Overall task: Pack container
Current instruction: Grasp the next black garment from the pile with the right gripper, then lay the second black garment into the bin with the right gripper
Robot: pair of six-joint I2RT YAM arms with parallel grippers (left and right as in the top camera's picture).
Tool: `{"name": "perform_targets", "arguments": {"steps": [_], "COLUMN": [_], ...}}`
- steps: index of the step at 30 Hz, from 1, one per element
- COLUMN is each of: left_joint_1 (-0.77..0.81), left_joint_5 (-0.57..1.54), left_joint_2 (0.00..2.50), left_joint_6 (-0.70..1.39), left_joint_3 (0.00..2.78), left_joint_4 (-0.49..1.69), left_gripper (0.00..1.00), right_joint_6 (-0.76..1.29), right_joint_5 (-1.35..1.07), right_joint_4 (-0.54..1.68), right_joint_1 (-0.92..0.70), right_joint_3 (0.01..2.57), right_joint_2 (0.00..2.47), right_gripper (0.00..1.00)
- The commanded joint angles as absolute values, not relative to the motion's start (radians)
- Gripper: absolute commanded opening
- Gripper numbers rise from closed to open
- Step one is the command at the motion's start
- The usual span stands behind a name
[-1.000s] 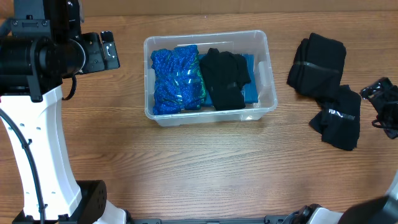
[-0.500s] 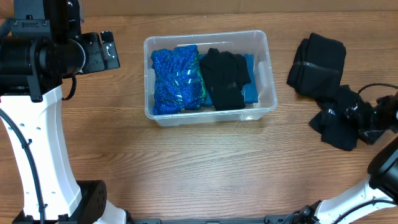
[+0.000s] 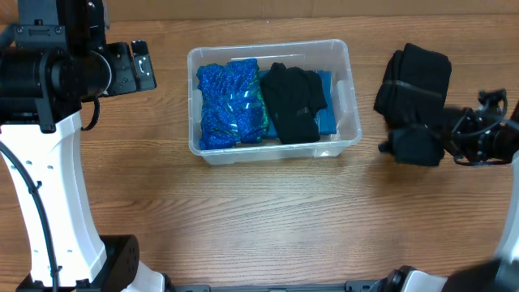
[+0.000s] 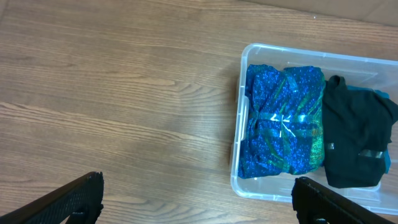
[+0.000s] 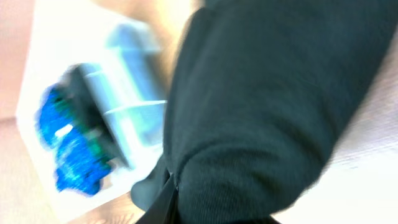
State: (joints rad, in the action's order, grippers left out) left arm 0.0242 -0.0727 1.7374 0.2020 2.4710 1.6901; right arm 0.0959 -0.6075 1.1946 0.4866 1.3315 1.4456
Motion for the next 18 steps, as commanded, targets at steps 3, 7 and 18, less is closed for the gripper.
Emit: {"name": "perform_targets", "arguments": {"steps": [3,7,18], "left_joint_1": [0.020,0.020,0.020], "left_joint_5": [-0.081,-0.081,-0.081], "left_joint_2": [1.739,1.739,1.739], "left_joint_6": [0.187,0.187,0.187], "left_joint_3": [2.469,2.469,2.469], "left_joint_4": [1.689,1.689,1.689], "left_gripper": [1.00,1.00,1.00], "right_joint_6": [0.241,0.240,0.176], "right_joint_5": [-0.702,-0.697,-0.387], "right_joint_4": [0.979,0.687,0.590], "right_joint_1": [0.205,-0.030,-0.122], "right_joint_3": [1.357,1.354,1.354], "right_joint_2": [1.235,1.296,1.758], "right_gripper": [0.05,0.05,0.44]}}
